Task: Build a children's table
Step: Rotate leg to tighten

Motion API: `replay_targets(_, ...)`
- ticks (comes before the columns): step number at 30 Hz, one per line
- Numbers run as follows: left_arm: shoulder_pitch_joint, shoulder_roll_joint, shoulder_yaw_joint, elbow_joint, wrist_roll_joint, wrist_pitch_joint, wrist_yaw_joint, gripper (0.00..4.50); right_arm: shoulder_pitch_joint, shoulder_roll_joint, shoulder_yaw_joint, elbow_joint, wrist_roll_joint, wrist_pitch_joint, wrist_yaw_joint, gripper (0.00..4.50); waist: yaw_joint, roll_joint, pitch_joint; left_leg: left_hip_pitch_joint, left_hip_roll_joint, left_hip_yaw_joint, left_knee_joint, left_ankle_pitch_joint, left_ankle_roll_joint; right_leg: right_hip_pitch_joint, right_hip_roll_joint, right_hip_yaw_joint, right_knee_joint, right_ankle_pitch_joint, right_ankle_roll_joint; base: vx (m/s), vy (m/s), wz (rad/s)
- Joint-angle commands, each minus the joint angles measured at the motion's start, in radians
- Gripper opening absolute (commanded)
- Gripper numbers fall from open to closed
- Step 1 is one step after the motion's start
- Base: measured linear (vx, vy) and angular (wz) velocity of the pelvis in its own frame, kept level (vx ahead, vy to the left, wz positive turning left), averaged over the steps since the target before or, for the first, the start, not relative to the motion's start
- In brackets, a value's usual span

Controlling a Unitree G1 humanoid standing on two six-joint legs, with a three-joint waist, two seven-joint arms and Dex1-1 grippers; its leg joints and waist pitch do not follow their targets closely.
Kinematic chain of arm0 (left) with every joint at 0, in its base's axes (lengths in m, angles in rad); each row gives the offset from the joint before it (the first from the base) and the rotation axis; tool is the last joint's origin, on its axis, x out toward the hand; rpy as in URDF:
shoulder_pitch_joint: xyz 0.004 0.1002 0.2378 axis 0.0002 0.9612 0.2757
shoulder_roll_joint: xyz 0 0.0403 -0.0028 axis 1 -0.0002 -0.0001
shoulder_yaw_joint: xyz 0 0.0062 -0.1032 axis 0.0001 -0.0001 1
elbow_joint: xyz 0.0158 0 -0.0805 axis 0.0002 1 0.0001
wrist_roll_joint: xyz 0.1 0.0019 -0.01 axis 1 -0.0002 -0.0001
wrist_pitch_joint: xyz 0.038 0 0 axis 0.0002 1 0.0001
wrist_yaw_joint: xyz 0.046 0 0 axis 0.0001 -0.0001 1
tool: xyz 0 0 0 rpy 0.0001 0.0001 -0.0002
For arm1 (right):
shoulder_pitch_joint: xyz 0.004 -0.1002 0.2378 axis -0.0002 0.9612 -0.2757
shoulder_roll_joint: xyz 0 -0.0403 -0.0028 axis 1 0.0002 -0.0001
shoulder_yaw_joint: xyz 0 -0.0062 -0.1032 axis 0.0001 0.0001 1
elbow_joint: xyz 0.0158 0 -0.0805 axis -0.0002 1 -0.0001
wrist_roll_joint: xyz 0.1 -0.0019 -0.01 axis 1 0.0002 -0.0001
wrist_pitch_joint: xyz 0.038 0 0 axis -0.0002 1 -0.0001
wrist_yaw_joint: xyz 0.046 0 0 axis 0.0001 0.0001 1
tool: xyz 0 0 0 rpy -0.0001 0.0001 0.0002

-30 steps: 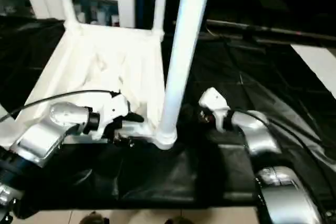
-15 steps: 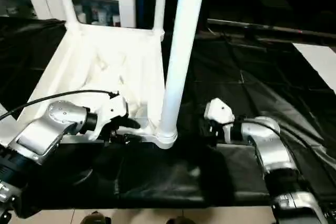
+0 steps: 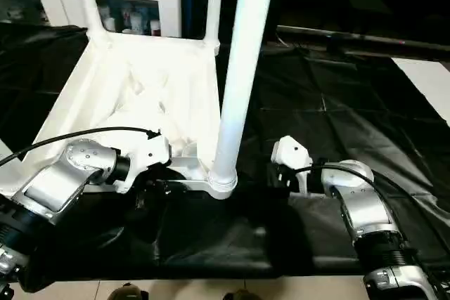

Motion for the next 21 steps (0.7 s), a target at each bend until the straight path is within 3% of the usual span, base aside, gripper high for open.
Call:
replay_targets(1,-0.009,-0.005,-0.003,0.003,0.007,0.000,-0.006,0.44,0.006,-0.021,0.002,-0.026,0.011,0.010,-0.001,3.30,0.001,0.013,-0.068,0.009,0.001,0.006,-0.073,-0.290,0.012,0.050,-0.042,0.032,-0.086,-0.309,-0.178,0.000,0.000,0.00)
replay_targets(4,0.000,-0.002,-0.003,-0.003,0.008,0.005,-0.013,0.24,0.012,-0.019,0.004,-0.033,0.019,0.020,0.006,3.30,0.001,0.013,-0.069,0.008,0.001,0.006,-0.073,-0.277,0.015,0.051,-0.042,0.032,-0.083,-0.290,-0.182,0.000,0.000,0.00)
replay_targets(5,0.006,-0.003,-0.001,-0.003,0.008,0.006,-0.010,0.04,0.012,-0.013,-0.001,-0.036,0.035,0.046,0.011,3.57,0.000,0.013,-0.069,0.009,0.002,0.007,-0.073,-0.274,0.016,0.050,-0.042,0.032,-0.082,-0.284,-0.183,0.000,0.000,0.00)
replay_targets(9,0.016,-0.007,0.001,-0.003,0.009,0.007,-0.004,0.00,0.010,-0.002,-0.008,-0.038,0.058,0.083,0.012,3.69,-0.002,0.013,-0.072,0.005,0.002,0.007,-0.072,-0.243,0.020,0.055,-0.041,0.032,-0.075,-0.222,-0.202,0.000,0.000,0.00)
replay_targets(11,0.032,-0.020,-0.009,-0.010,0.015,0.013,0.009,0.00,0.008,0.004,-0.007,-0.044,0.072,0.104,0.025,4.03,-0.006,0.002,-0.072,0.005,0.001,0.010,-0.069,-0.236,0.025,0.056,-0.040,0.033,-0.075,-0.215,-0.205,0.000,0.000,0.00)
replay_targets(13,0.040,-0.039,-0.015,-0.010,0.021,0.021,0.030,0.00,0.009,0.007,-0.001,-0.052,0.079,0.116,0.038,4.11,-0.005,0.005,-0.069,0.007,0.002,0.011,-0.069,-0.242,0.030,0.054,-0.042,0.034,-0.078,-0.239,-0.201,0.000,0.000,0.00)
replay_targets(14,0.044,-0.075,-0.018,-0.001,0.030,0.026,0.071,0.00,0.004,0.015,0.011,-0.050,0.066,0.104,0.033,4.22,-0.004,-0.003,-0.069,0.007,0.002,0.012,-0.067,-0.242,0.033,0.053,-0.042,0.034,-0.080,-0.262,-0.192,0.000,0.000,0.00)
replay_targets(17,0.037,-0.105,-0.014,0.015,0.036,0.026,0.106,0.00,-0.011,0.029,0.024,-0.022,0.021,0.056,-0.014,4.38,-0.004,-0.002,-0.065,0.009,0.001,0.010,-0.069,-0.284,0.018,0.046,-0.047,0.036,-0.094,-0.395,-0.146,0.000,0.000,0.00)
replay_targets(21,0.023,-0.139,-0.004,0.029,0.030,0.031,0.129,0.00,-0.047,0.065,0.035,0.025,0.005,0.044,-0.056,4.38,-0.006,-0.004,-0.064,0.008,-0.002,0.009,-0.070,-0.286,0.019,0.043,-0.044,0.036,-0.096,-0.418,-0.132,0.000,0.000,0.00)
